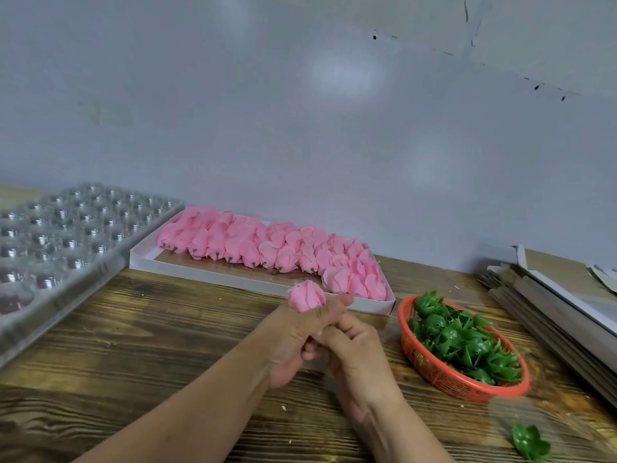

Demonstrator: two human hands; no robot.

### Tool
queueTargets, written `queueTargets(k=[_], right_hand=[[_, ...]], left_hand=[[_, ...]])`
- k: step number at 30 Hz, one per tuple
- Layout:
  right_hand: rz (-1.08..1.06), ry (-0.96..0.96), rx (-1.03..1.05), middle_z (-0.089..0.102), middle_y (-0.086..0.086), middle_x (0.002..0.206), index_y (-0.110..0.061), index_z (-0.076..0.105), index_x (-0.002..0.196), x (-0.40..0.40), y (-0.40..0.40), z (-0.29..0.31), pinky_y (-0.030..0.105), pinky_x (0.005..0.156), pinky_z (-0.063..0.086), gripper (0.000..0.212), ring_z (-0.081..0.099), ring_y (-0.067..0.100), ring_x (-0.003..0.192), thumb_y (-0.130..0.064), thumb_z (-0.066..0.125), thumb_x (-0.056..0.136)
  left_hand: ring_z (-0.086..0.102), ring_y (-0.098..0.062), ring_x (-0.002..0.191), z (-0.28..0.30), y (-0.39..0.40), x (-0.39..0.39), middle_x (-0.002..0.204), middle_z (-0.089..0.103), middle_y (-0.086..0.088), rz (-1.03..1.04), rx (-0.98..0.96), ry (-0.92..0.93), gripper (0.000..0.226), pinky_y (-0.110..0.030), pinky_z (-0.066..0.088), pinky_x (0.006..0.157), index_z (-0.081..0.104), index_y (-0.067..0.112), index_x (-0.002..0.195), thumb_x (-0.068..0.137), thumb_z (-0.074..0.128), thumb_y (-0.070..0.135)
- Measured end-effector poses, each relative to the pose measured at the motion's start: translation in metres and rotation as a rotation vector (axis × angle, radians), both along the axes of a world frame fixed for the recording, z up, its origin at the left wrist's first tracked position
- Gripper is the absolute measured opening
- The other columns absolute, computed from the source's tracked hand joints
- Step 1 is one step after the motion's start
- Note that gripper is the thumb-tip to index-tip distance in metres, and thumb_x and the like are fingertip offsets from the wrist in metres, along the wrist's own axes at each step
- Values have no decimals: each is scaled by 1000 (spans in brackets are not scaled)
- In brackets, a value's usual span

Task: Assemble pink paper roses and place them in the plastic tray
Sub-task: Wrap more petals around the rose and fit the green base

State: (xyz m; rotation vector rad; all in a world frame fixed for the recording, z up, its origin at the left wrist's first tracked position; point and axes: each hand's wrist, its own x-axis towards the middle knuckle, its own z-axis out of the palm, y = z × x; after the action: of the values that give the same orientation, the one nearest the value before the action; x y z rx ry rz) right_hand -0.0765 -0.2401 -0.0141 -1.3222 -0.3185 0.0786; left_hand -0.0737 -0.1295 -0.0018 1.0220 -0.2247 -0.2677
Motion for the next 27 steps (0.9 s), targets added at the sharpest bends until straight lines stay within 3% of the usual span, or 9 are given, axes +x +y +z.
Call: queueTargets(k=[2, 4, 7, 10, 13, 14, 18, 25, 27], right_hand=[[81, 84, 115, 58, 10, 58, -5, 72, 71, 1, 0, 0, 23, 53, 52, 9, 56, 14, 50, 1, 65, 69], [143, 131, 186, 59, 12, 62, -3, 73, 74, 2, -1, 0, 23, 53, 54, 11, 58, 15, 54, -4, 67, 64], [140, 135, 79, 64, 18, 72, -2, 72, 78, 2, -6, 3, 23, 57, 55, 13, 63, 19, 63, -1, 71, 65], [-24, 84, -176, 67, 12, 69, -7, 72, 81, 4, -14, 4, 21, 52, 52, 24, 62, 14, 59, 13, 58, 77], [-275, 32, -246, 65, 8, 62, -2, 68, 82, 9, -21, 4, 25, 47, 50, 27, 58, 14, 55, 16, 47, 83], [-333, 14, -220, 66, 8, 61, 0, 67, 81, 11, -23, 6, 25, 49, 51, 25, 58, 15, 55, 17, 48, 82], [-446, -57, -118, 69, 6, 63, -3, 66, 75, 13, -28, 12, 21, 51, 51, 27, 61, 13, 53, 18, 49, 80], [-361, -193, -160, 68, 10, 68, -10, 72, 70, 11, -31, 17, 32, 65, 53, 18, 63, 19, 65, 5, 63, 73], [-324, -246, -183, 70, 5, 73, -16, 74, 72, 9, -32, 19, 24, 68, 53, 12, 64, 14, 72, -8, 67, 67]], left_hand=[[39, -11, 61, 0, 2, 1, 106, 50, -17, -10, 21, -25, 36, -13, 29, 40, 79, 16, 88, 57, 79, 35], [38, -22, 75, -1, 2, 2, 101, 51, -18, 13, 84, -61, 43, -15, 30, 42, 78, 15, 93, 55, 78, 37], [58, -18, 67, -7, 0, 7, 81, 62, -15, 110, 150, -91, 54, -21, 44, 48, 69, -3, 100, 59, 81, 30], [62, -15, 59, -9, -2, 9, 70, 68, -10, 222, 220, -110, 17, -25, 51, 53, 69, -3, 94, 79, 73, 6], [63, -19, 70, -15, 0, 11, 76, 70, -9, 327, 400, -226, 10, -32, 55, 69, 71, -3, 88, 82, 72, 5], [63, -13, 67, -14, 0, 11, 73, 71, -3, 331, 459, -264, 2, -28, 55, 67, 74, 5, 82, 82, 73, 8], [51, 10, 47, -13, -3, 10, 47, 54, 23, 318, 579, -348, 46, -3, 37, 49, 64, 39, 51, 81, 74, 5], [53, 12, 51, -16, -3, 16, 52, 58, 29, 393, 637, -425, 39, -3, 37, 52, 54, 32, 63, 74, 80, 5], [56, 9, 56, -16, -4, 16, 58, 63, 24, 370, 633, -448, 35, -6, 40, 56, 59, 31, 67, 73, 81, 5]])
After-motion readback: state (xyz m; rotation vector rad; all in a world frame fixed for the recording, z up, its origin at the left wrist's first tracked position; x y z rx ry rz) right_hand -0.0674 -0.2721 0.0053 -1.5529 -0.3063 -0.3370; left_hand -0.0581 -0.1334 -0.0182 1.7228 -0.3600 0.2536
